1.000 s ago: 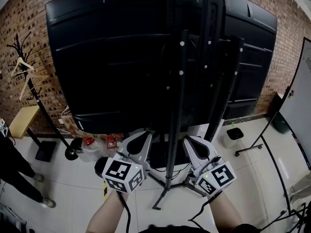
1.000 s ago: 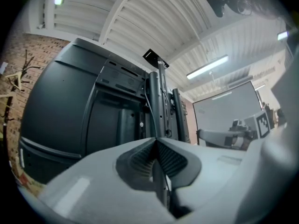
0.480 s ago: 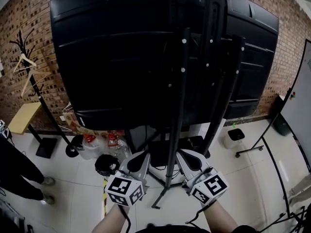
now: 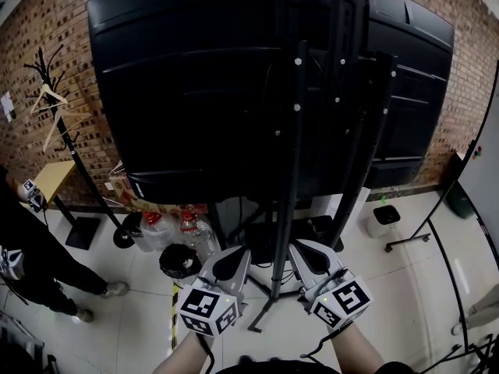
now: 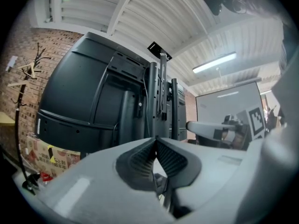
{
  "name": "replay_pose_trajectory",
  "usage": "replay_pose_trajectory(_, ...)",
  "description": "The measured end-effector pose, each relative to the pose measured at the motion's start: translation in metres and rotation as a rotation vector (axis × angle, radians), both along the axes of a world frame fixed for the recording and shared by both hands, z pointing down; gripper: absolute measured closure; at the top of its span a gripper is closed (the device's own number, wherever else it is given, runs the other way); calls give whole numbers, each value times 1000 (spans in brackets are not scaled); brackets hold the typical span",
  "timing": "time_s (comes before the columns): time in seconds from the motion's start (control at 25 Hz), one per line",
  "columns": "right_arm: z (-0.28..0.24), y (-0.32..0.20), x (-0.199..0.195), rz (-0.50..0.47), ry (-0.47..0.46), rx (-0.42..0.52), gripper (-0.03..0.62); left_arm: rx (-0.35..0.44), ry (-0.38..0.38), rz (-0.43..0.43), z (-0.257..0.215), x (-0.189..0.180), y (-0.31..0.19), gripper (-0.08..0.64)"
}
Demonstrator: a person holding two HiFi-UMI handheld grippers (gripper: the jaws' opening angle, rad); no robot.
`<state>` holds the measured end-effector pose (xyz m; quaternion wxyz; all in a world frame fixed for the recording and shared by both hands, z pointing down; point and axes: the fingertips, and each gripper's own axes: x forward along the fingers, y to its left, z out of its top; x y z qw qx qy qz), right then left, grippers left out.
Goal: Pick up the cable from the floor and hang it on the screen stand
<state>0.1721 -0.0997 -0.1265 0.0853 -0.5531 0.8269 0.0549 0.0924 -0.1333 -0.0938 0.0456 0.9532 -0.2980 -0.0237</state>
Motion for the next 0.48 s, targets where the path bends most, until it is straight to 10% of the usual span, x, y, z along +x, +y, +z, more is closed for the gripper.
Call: replay_pose_trajectory(0.48, -2, 7, 18, 14, 0, 6, 586, 16, 3, 0, -10, 12, 11, 555)
